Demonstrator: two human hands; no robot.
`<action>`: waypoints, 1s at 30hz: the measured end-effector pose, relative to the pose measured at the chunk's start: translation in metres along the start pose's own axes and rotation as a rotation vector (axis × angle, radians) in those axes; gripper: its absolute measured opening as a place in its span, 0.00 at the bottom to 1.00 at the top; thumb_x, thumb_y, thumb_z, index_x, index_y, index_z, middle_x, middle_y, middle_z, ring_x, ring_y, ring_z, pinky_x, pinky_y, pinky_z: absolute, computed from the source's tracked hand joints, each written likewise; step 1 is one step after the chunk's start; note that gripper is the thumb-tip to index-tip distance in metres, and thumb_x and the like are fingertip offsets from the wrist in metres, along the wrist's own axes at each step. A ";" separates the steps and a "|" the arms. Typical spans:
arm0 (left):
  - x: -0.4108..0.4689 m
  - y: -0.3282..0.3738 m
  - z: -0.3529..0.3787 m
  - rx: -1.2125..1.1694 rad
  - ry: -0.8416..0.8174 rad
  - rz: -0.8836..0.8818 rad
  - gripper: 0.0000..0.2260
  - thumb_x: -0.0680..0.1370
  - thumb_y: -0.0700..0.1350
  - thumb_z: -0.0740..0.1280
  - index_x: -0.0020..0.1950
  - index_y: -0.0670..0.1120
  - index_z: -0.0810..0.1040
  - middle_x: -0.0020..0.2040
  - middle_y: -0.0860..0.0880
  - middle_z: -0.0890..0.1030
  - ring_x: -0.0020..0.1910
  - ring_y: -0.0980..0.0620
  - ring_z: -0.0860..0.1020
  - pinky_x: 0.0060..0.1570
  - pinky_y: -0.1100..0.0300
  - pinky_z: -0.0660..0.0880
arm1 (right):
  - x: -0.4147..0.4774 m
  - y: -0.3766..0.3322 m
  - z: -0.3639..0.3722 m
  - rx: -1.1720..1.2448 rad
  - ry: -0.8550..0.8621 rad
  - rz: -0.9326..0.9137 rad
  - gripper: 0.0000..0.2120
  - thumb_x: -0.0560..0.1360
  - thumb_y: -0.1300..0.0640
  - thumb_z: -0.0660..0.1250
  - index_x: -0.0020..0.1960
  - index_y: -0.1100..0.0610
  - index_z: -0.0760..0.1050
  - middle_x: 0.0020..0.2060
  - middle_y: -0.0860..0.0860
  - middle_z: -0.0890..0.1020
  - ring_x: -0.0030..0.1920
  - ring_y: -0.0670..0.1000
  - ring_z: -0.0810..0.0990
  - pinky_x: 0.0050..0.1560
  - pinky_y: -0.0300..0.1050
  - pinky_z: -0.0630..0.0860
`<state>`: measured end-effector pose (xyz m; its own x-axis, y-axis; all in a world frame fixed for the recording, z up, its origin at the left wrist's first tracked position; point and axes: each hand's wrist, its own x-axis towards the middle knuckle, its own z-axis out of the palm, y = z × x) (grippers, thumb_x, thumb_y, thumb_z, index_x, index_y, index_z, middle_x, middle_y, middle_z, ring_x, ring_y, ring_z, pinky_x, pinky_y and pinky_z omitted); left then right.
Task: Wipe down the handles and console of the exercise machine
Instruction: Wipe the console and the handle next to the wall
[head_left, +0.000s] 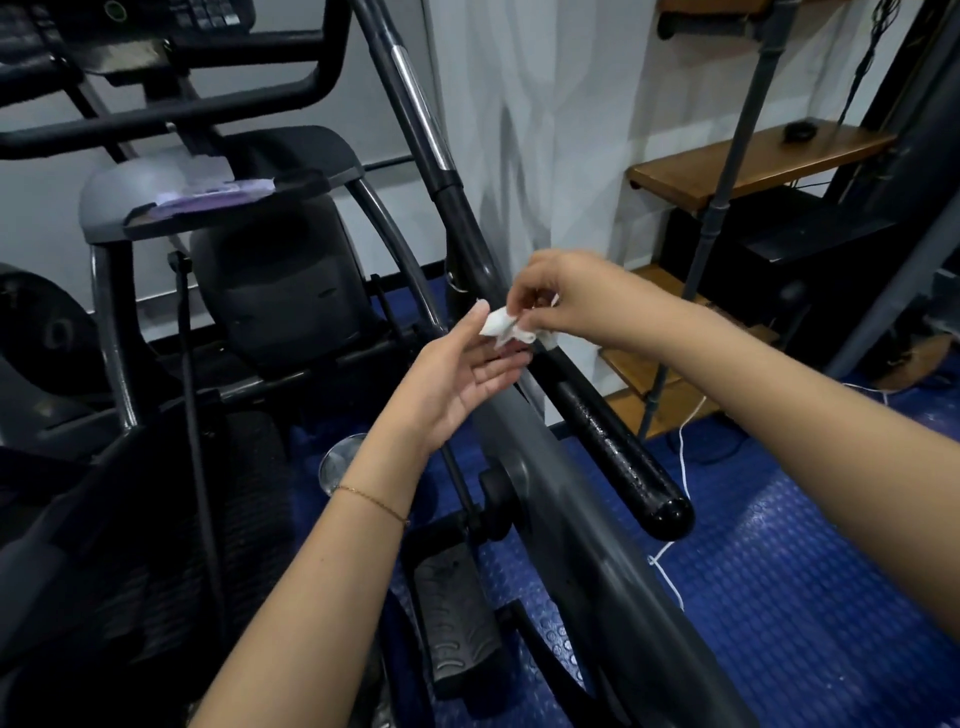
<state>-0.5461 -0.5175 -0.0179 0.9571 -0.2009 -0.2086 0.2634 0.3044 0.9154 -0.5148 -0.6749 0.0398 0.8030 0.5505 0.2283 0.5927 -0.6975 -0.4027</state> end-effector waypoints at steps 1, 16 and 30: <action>-0.001 0.001 0.000 -0.036 -0.003 0.012 0.12 0.80 0.48 0.60 0.51 0.43 0.78 0.39 0.47 0.84 0.39 0.53 0.83 0.46 0.63 0.79 | 0.004 -0.001 0.002 0.001 0.011 0.002 0.06 0.72 0.61 0.69 0.50 0.57 0.79 0.44 0.47 0.75 0.43 0.44 0.74 0.43 0.31 0.69; 0.027 -0.051 -0.019 -0.226 0.381 0.023 0.07 0.79 0.39 0.60 0.44 0.44 0.75 0.44 0.44 0.78 0.41 0.50 0.76 0.42 0.61 0.74 | 0.059 0.019 0.035 -0.426 -0.193 0.122 0.11 0.71 0.58 0.69 0.53 0.60 0.81 0.49 0.58 0.82 0.51 0.59 0.78 0.50 0.50 0.76; 0.054 -0.054 0.020 -0.245 0.271 -0.017 0.13 0.80 0.34 0.53 0.41 0.43 0.74 0.38 0.46 0.76 0.35 0.53 0.75 0.37 0.63 0.76 | 0.068 0.027 0.030 -0.332 -0.216 0.156 0.10 0.73 0.62 0.65 0.51 0.59 0.82 0.48 0.54 0.84 0.50 0.54 0.79 0.41 0.39 0.67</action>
<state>-0.5111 -0.5635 -0.0721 0.9407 0.0365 -0.3372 0.2693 0.5242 0.8079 -0.4458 -0.6427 0.0178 0.8740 0.4856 -0.0175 0.4816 -0.8704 -0.1020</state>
